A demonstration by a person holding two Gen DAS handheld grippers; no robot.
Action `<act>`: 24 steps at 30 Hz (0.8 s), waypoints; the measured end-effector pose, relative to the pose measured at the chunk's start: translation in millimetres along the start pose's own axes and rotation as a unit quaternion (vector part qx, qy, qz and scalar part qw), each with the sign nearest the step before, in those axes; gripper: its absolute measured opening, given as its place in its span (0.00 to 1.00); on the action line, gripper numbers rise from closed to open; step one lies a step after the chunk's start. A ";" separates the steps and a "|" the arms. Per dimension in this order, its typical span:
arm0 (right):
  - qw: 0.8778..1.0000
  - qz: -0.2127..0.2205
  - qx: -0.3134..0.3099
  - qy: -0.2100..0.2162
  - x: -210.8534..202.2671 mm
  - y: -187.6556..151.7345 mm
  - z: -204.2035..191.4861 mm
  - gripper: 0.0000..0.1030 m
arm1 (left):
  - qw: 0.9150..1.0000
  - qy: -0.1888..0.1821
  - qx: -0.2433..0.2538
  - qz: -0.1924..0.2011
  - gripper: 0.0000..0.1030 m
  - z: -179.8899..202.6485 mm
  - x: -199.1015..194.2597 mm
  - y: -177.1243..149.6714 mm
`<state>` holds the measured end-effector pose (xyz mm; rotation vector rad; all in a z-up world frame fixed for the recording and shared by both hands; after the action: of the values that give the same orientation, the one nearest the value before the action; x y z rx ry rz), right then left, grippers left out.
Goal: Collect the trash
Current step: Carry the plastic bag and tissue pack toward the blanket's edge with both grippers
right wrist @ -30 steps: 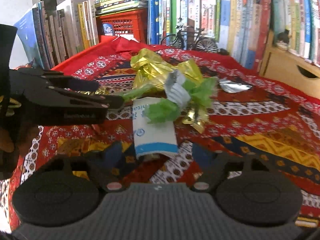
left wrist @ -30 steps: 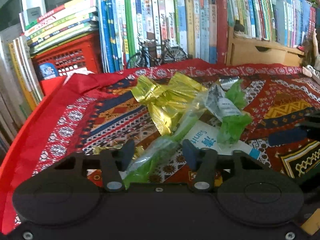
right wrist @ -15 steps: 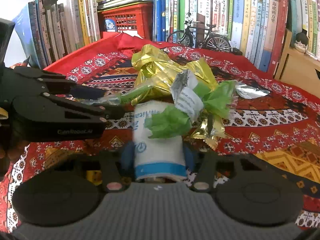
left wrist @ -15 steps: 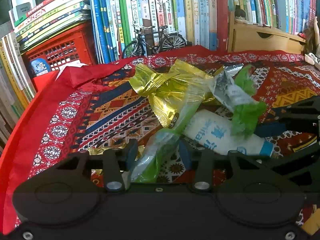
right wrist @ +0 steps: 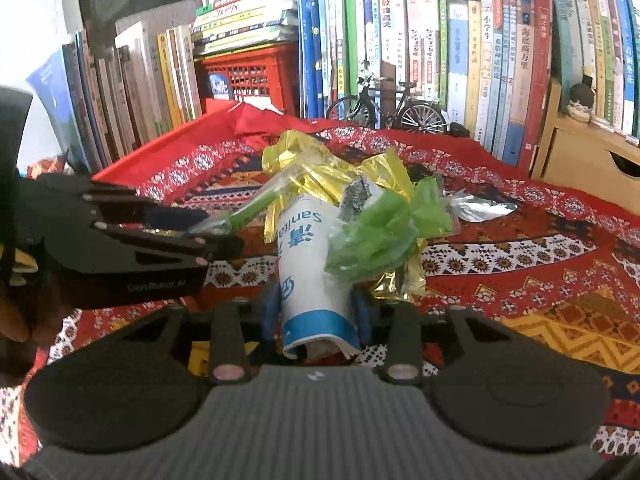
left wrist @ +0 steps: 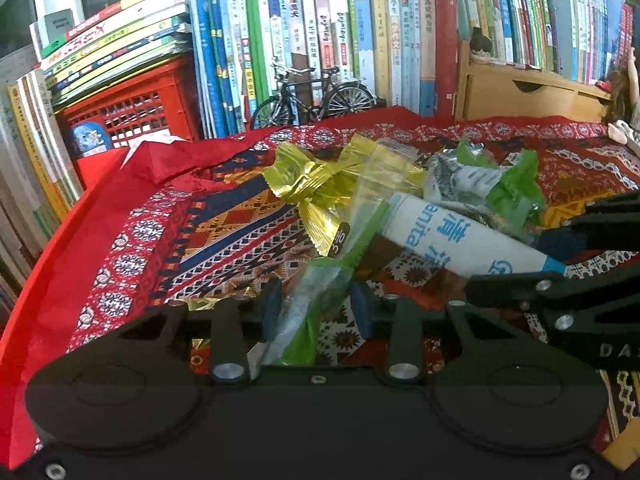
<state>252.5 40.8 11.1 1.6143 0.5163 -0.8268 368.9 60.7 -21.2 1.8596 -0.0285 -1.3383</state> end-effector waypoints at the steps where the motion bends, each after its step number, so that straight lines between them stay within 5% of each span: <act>1: 1.000 0.002 0.000 0.002 -1.7 0.6 -0.3 0.39 | 1.000 0.001 -0.005 0.001 0.34 -1.1 -2.0 -0.3; 6: 1.000 0.001 0.007 0.011 -11.4 -2.8 -1.0 0.30 | 1.000 0.005 -0.021 0.007 0.34 -6.8 -14.1 -2.3; 24: 1.000 -0.009 -0.004 0.022 -51.9 -43.7 -24.0 0.29 | 0.999 0.021 -0.042 0.006 0.34 -9.8 -58.0 -32.9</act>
<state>192.7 79.0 22.9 1.6262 0.5653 -0.8021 337.6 114.6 4.4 1.8139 0.0361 -1.2727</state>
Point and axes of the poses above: each gripper's, at about its wrist camera, not at the fingertips, and x roughly the way its jaws point, z to its right, y to its top, the point moved 7 cm from there along x, roughly the way its jaws point, and after that the axes turned 8 degrees about -z, right-handed, at the moved point
